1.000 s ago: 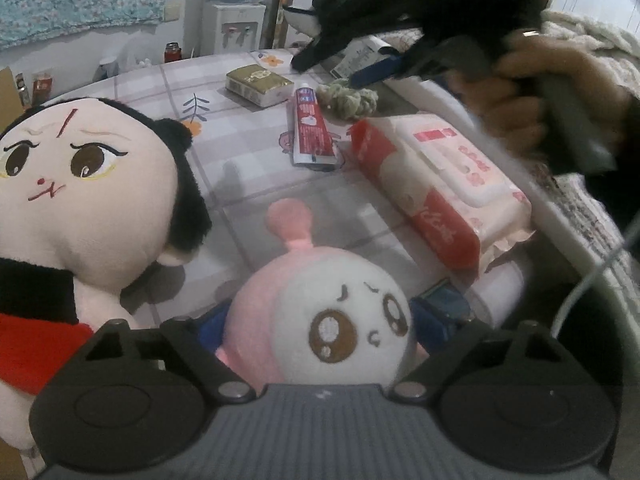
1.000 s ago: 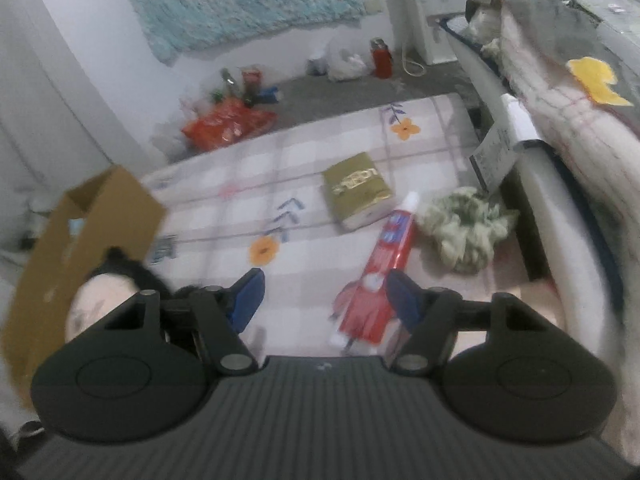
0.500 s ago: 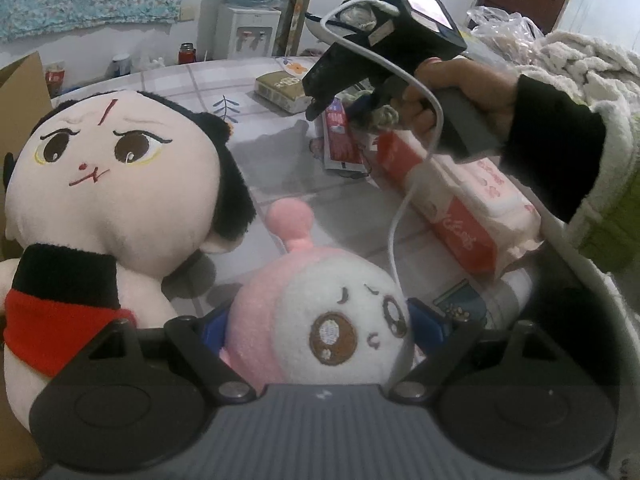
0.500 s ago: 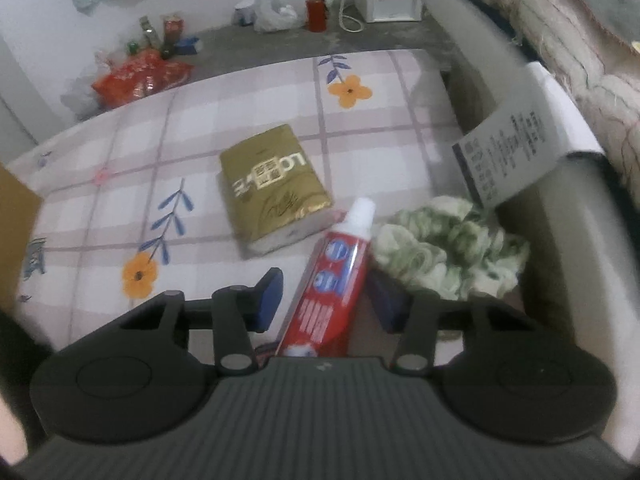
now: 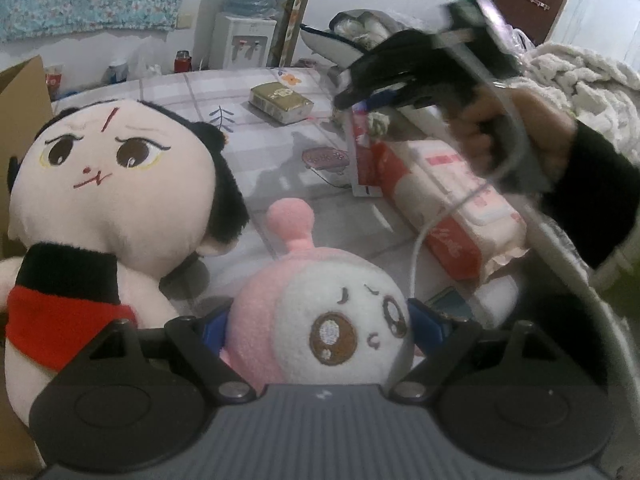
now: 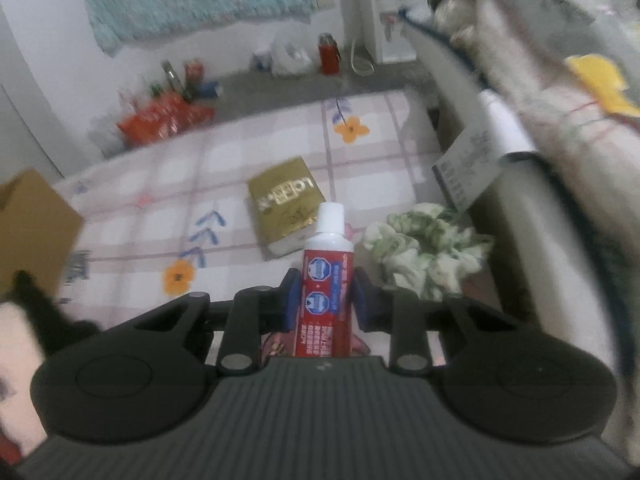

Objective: Organize soft objects
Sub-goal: 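Carry the plush in left tool and toothpaste in right tool to the cardboard box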

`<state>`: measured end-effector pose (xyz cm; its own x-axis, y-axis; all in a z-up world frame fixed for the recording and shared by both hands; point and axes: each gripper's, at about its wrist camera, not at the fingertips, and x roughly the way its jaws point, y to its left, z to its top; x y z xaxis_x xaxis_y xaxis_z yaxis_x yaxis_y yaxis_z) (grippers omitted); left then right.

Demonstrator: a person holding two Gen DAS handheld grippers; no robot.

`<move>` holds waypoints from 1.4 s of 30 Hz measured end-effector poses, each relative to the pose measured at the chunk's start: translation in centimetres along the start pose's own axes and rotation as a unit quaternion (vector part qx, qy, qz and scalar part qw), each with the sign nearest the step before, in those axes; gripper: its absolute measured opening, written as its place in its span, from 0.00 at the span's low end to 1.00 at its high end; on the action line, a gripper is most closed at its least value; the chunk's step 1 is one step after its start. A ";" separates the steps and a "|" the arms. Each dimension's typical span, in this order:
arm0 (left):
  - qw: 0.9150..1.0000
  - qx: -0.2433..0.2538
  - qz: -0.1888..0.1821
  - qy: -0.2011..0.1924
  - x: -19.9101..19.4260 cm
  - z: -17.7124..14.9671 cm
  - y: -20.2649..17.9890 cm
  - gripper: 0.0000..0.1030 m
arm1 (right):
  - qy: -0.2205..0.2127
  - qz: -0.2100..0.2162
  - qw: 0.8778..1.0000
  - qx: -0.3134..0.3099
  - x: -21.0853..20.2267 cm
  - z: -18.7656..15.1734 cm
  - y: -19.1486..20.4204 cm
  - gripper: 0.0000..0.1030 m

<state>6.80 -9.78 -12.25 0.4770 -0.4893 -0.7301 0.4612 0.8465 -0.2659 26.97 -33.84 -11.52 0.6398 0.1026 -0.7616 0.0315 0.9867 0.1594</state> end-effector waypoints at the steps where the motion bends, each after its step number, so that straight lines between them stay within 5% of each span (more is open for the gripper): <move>1: 1.000 -0.003 -0.001 0.000 -0.2 -0.1 0.0 0.85 | -0.011 0.008 1.000 0.002 -1.3 -0.3 -0.2 0.24; 13: 0.997 0.002 -0.022 -0.070 -6.3 -0.9 -2.0 0.85 | -0.123 0.033 0.992 0.011 -16.3 -3.7 -1.2 0.24; 21: 0.992 -0.007 -0.048 -0.116 -12.0 -1.5 -2.9 0.85 | -0.152 0.049 0.987 0.001 -25.3 -5.4 -0.6 0.24; 28: 0.981 -0.046 -0.047 -0.183 -19.1 -1.2 -0.3 0.85 | -0.165 0.086 0.981 -0.053 -31.0 -6.1 4.2 0.24; 38: 0.953 -0.129 0.068 -0.264 -26.4 -1.7 7.0 0.85 | -0.155 0.257 0.947 -0.112 -31.7 -3.2 16.5 0.24; 42: 0.946 -0.160 0.127 -0.254 -27.0 -1.3 10.9 0.85 | -0.134 0.311 0.932 -0.128 -29.5 -0.9 22.6 0.24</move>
<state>-2.04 12.96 3.77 0.8767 -0.2315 -0.4217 0.0731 0.9305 -0.3590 8.08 -14.47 13.95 0.6424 0.6643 -0.3821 -0.5721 0.7475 0.3376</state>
